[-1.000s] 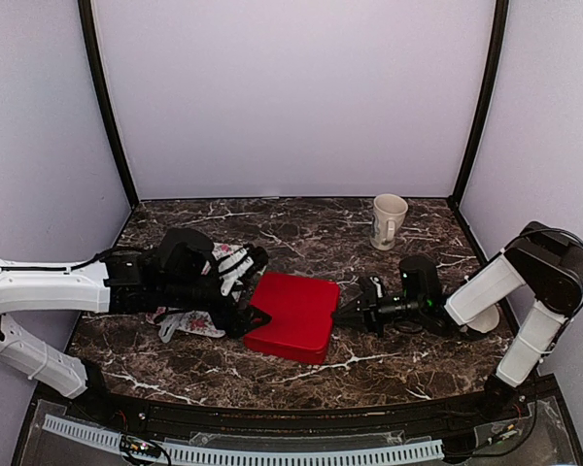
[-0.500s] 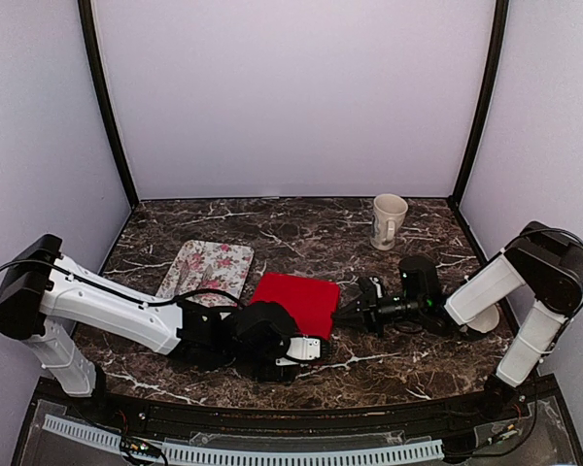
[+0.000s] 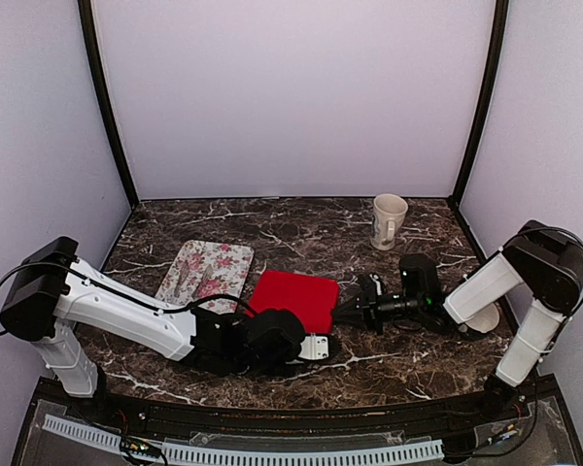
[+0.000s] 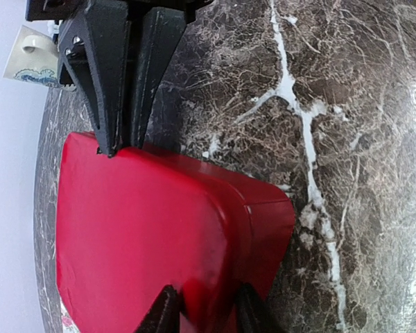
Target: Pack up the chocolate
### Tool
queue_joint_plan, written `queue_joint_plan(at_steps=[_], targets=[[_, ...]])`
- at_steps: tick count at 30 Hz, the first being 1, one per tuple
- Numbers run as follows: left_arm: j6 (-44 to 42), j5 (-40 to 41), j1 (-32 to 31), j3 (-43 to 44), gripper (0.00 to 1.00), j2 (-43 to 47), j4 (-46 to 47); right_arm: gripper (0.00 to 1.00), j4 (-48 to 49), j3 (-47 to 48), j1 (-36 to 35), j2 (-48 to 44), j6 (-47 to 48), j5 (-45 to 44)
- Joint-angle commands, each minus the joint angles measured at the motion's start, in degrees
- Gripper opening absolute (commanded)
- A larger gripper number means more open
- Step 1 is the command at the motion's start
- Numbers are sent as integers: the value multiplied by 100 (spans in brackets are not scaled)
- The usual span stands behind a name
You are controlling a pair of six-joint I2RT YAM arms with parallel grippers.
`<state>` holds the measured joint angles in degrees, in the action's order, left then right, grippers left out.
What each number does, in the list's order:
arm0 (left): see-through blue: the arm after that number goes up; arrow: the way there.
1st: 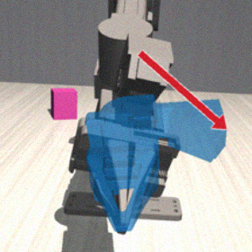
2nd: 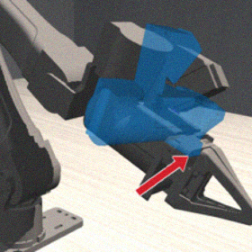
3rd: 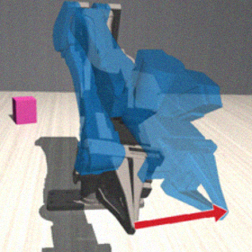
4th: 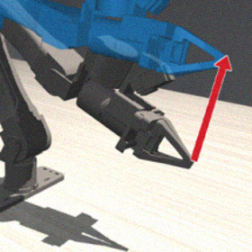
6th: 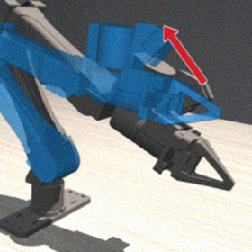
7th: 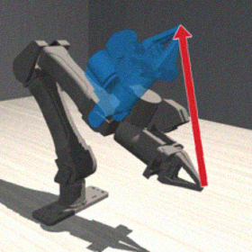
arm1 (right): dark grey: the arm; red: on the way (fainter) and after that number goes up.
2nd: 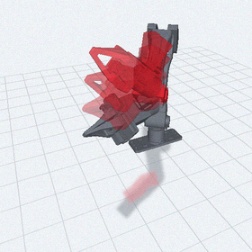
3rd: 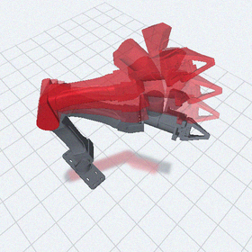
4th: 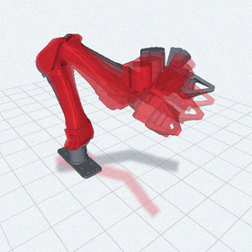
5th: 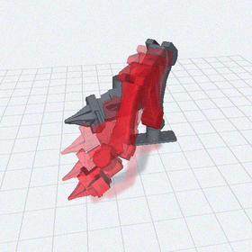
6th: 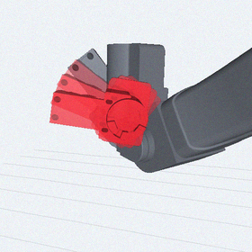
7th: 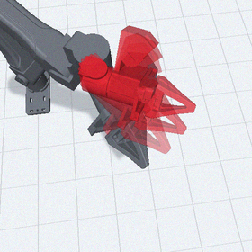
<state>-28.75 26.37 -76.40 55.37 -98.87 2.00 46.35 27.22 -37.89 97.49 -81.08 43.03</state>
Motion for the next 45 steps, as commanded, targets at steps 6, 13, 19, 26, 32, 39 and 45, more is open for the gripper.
queue_joint_plan(at_steps=[6,13,19,26,32,39,45], targets=[[1338,-309,323,273,20,276,178,16,-71,-101,-72,113,-47,-6],[1643,-741,521,40,15,611,244,17,-14,-325,-70,89,-33,-148],[1391,-845,568,-216,15,931,162,25,41,-327,-70,-76,-8,-154],[1027,-838,566,-223,15,1002,156,39,-86,-144,-3,-574,68,-229],[1017,-878,584,-159,24,1036,96,45,-352,343,16,-574,133,-133],[2390,-2148,1350,944,62,1511,-1785,48,-2393,1187,18,-889,1311,-226],[2864,-5326,3498,1418,71,1633,-2731,54,-2852,1427,-25,-900,1748,-150]])
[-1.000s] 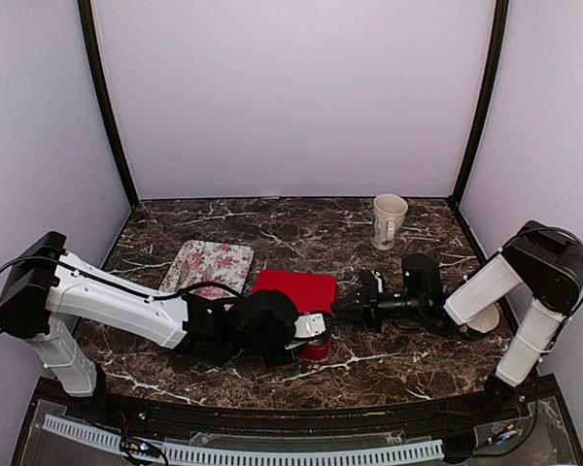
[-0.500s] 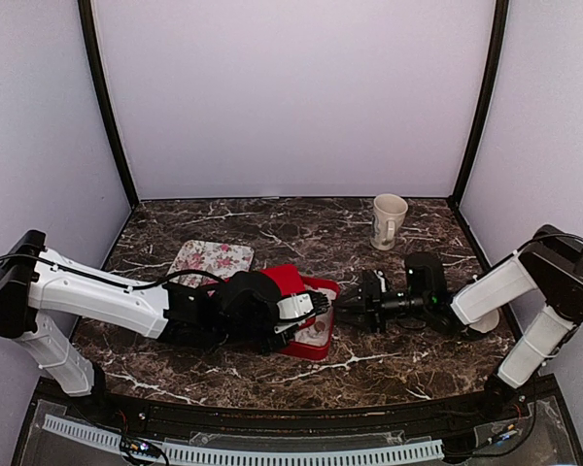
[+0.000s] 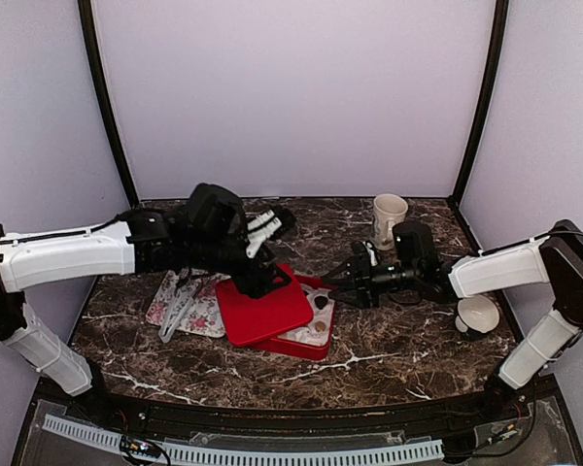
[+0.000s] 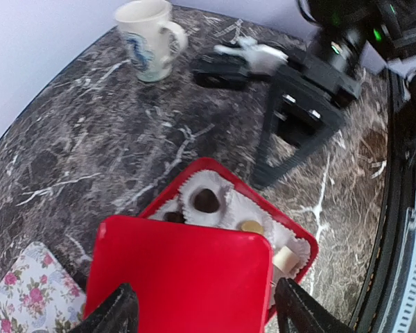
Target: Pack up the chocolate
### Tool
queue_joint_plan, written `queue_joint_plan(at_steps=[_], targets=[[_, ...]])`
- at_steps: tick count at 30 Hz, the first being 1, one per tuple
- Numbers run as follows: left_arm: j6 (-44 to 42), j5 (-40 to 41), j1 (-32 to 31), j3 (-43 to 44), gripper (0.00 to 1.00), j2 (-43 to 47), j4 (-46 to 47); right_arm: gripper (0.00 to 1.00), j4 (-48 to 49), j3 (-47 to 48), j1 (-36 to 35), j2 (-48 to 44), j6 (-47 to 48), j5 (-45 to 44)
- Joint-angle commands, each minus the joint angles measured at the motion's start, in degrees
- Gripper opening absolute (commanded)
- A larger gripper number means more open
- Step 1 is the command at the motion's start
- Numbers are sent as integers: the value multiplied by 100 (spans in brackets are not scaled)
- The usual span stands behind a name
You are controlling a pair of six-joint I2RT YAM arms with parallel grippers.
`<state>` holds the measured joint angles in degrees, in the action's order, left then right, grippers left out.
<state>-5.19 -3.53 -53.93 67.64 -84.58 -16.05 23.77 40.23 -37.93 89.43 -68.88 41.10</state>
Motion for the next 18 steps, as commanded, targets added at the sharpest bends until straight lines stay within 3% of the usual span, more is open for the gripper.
queue_joint_plan(at_steps=[1,4,8,18], targets=[[510,-2788,1588,203,74,144,-963,55,-612,126,-26,-114,554,49],[361,-3895,2483,456,75,-260,-1323,56,-840,202,-58,-136,694,92],[104,-4685,3250,787,74,-1016,-1589,55,-1237,372,-168,-115,915,169],[-726,-5015,3391,2981,67,-3514,-3193,54,-1623,409,-285,-61,1087,241]])
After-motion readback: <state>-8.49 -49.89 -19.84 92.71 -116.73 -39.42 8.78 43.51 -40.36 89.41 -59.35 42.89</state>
